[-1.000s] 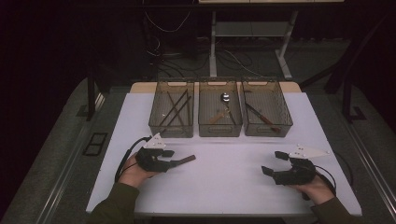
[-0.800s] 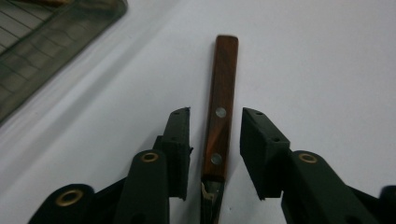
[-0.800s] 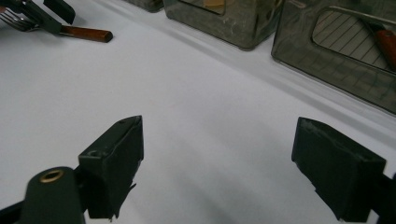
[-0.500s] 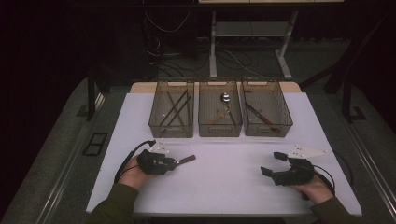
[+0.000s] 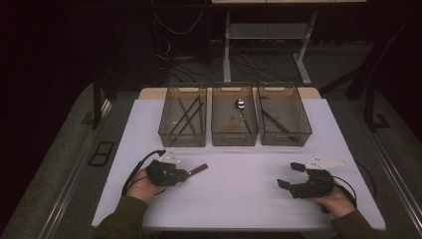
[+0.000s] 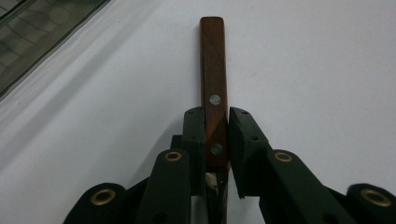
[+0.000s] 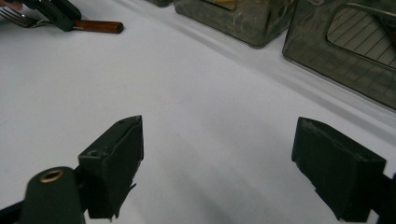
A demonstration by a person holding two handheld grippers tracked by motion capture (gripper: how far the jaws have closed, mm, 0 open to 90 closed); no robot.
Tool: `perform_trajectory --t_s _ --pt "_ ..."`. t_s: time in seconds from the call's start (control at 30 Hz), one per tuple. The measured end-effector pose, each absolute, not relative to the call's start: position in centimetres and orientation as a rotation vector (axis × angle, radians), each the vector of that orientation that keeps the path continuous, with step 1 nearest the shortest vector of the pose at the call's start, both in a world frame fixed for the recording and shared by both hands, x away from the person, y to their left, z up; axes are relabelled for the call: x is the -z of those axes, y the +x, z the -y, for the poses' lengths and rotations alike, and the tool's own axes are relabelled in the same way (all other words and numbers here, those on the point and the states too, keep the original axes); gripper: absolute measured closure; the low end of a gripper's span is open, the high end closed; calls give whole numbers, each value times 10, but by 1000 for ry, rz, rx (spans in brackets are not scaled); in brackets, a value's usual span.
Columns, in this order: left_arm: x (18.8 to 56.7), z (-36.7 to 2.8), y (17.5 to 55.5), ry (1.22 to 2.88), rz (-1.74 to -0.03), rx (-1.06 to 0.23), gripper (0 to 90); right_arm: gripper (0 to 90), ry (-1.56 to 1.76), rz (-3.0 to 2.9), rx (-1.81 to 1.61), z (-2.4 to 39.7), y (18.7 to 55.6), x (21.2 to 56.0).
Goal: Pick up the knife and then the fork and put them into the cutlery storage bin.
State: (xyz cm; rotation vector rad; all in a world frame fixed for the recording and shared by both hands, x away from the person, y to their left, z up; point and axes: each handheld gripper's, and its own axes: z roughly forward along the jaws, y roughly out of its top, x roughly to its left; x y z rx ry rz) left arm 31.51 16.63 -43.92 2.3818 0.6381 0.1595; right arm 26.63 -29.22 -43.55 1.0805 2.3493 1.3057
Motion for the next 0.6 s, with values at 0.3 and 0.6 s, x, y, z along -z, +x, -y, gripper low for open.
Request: perform_trajectory --t_s 0.3,0.6 --pt "434 -160 311 2369 -607 -125 772 169 1048 -2371 -1359 290 269 435" --pt "420 -157 307 2316 -583 -124 773 169 967 -2442 -1396 284 270 426"
